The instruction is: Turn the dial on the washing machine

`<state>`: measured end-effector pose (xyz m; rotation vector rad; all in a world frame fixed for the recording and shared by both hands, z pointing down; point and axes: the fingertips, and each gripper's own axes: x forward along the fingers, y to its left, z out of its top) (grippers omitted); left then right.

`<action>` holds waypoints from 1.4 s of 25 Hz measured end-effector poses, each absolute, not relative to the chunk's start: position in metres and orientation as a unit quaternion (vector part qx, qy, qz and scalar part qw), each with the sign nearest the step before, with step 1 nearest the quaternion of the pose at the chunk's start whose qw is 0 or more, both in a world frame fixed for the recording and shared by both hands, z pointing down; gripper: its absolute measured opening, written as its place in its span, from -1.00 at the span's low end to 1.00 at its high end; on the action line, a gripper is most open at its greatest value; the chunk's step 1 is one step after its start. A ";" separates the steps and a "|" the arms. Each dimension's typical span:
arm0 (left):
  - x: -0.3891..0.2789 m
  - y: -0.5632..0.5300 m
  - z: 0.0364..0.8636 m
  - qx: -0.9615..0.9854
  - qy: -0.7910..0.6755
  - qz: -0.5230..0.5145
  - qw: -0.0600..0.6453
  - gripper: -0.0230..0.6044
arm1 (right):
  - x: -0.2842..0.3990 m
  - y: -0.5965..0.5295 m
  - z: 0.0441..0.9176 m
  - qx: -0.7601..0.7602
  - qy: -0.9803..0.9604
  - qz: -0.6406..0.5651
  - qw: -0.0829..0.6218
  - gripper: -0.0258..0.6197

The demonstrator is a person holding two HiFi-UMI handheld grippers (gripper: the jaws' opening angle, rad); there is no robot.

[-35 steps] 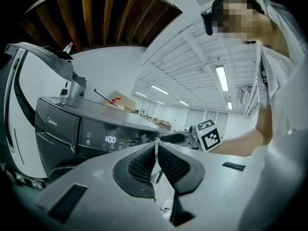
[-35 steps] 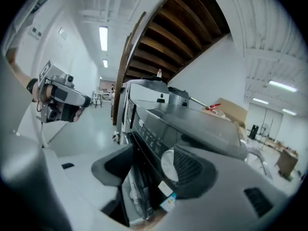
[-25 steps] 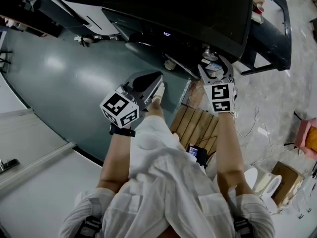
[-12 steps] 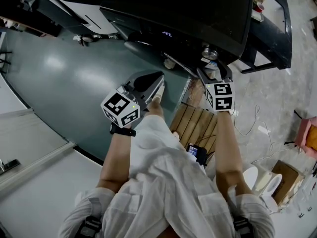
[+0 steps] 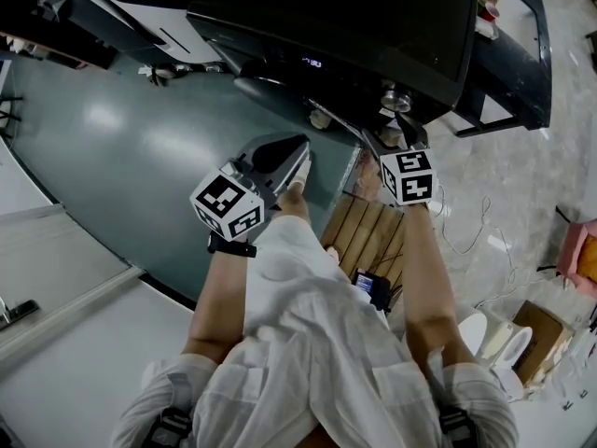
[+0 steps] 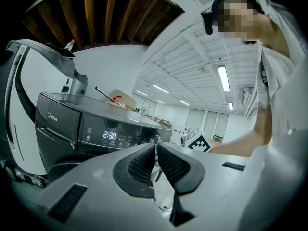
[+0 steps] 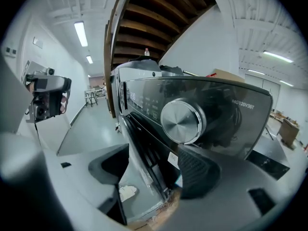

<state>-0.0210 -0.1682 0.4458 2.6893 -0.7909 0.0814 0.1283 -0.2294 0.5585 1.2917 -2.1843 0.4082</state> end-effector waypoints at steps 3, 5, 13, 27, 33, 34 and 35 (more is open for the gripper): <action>-0.022 -0.168 0.445 0.945 -0.279 0.029 0.168 -0.88 | 0.120 -0.229 0.558 0.475 -0.824 0.152 0.269 0.00; -0.024 -0.169 0.445 0.945 -0.281 0.028 0.167 -0.88 | 0.111 -0.226 0.556 0.464 -0.831 0.149 0.268 0.00; -0.020 -0.163 0.440 0.946 -0.279 0.025 0.162 -0.88 | 0.107 -0.232 0.491 0.475 -0.838 0.005 0.268 -0.03; -0.027 -0.151 0.420 0.945 -0.290 0.015 0.147 -0.88 | 0.154 -0.184 0.463 0.534 -0.816 0.047 0.216 -0.02; -0.028 -0.127 0.400 0.944 -0.300 0.004 0.136 -0.88 | 0.165 -0.112 0.455 0.521 -0.830 0.089 0.178 -0.73; -0.029 -0.122 0.396 0.943 -0.304 0.002 0.134 -0.88 | 0.166 -0.100 0.451 0.518 -0.833 0.098 0.169 -0.92; -0.031 -0.117 0.391 0.943 -0.307 0.001 0.131 -0.88 | 0.170 -0.089 0.447 0.519 -0.833 0.104 0.162 -0.92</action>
